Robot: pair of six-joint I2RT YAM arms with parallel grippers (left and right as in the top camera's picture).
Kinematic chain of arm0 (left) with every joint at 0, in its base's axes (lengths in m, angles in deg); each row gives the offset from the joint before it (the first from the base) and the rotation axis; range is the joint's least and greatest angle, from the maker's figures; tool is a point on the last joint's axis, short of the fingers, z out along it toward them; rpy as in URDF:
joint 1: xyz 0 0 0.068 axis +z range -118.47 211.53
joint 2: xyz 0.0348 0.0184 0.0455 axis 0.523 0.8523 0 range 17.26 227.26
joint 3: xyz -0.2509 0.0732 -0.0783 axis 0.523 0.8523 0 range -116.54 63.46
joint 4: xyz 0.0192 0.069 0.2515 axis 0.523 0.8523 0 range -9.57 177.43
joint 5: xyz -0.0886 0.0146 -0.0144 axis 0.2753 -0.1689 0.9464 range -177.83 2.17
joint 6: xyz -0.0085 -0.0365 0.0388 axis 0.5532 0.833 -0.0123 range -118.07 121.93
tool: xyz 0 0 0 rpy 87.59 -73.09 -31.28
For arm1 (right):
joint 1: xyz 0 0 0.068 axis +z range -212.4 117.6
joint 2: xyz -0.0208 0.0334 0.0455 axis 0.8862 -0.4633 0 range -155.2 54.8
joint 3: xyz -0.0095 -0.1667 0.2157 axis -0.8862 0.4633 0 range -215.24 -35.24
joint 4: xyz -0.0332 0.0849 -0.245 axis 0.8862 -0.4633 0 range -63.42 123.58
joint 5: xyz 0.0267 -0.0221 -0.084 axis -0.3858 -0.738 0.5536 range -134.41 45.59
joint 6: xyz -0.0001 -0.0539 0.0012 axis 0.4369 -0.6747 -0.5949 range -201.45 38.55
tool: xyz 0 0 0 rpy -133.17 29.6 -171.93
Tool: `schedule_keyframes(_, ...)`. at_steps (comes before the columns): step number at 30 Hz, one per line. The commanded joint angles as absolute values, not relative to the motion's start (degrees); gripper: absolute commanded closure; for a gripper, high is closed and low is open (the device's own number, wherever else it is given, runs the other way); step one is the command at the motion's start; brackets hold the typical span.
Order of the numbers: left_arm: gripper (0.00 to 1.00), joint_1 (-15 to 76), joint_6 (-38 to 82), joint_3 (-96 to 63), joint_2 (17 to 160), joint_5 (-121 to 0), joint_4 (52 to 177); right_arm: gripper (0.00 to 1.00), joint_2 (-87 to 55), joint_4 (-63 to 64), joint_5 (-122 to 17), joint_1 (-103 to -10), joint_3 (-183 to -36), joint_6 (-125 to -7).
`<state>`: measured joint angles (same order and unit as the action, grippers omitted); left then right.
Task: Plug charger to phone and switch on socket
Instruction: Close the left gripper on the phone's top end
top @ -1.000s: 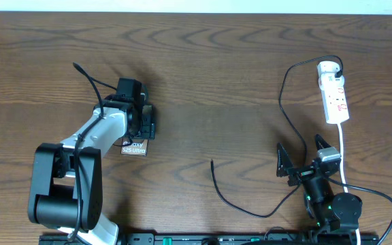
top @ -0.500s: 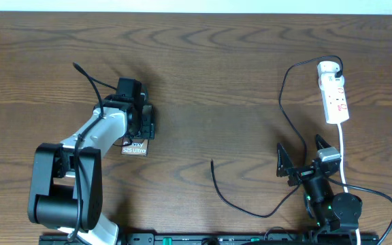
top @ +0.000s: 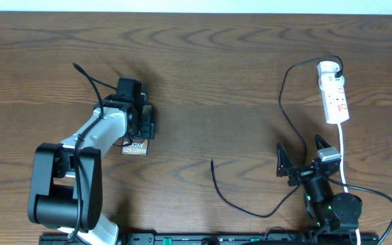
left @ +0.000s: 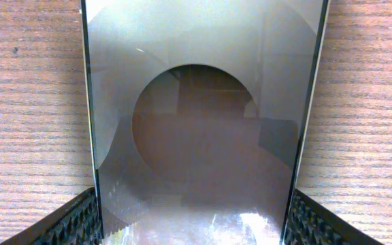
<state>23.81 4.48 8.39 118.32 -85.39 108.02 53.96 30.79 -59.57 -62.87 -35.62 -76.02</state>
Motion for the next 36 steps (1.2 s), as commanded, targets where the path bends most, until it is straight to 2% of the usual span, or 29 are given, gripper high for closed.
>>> schedule_keyframes(1, 0.32, 23.78, 4.09, 8.05, 119.81, -85.3, 108.37, 0.01, 54.31, 30.53, -59.35, -62.08, -35.55, -76.35)
schedule_keyframes(3, 0.32, 23.78, 4.09, 8.05, 119.81, -85.3, 108.37, 0.01, 54.31, 30.53, -59.35, -62.08, -35.55, -76.35)
schedule_keyframes(5, 0.37, 23.78, 4.09, 8.05, 119.83, -85.3, 108.37, 0.01, 54.31, 30.53, -59.35, -62.08, -35.55, -76.35)
schedule_keyframes(9, 0.52, 23.78, 4.09, 8.05, 119.81, -85.3, 108.37, 0.01, 54.31, 30.53, -59.35, -62.08, -35.55, -76.35)
schedule_keyframes(11, 0.56, 23.78, 4.09, 8.05, 119.83, -85.3, 108.37, 0.01, 54.31, 30.53, -59.35, -62.08, -35.55, -76.35)
schedule_keyframes(16, 0.76, 23.78, 4.09, 8.05, 119.81, -85.32, 108.37, 0.01, 54.31, 30.53, -59.35, -62.08, -35.55, -76.35)
schedule_keyframes(19, 0.81, 23.78, 4.09, 8.05, 119.81, -85.32, 108.35, 0.01, 54.31, 30.53, -59.35, -62.08, -35.55, -76.35)
schedule_keyframes(21, 0.92, 23.78, 4.09, 8.05, 119.81, -85.32, 108.37, 0.01, 54.31, 30.55, -59.35, -62.08, -35.55, -76.35)
schedule_keyframes(36, 0.93, 23.78, 4.11, 8.02, 117.8, -85.3, 108.59, 0.01, 54.31, 30.53, -59.35, -62.08, -35.55, -76.35)
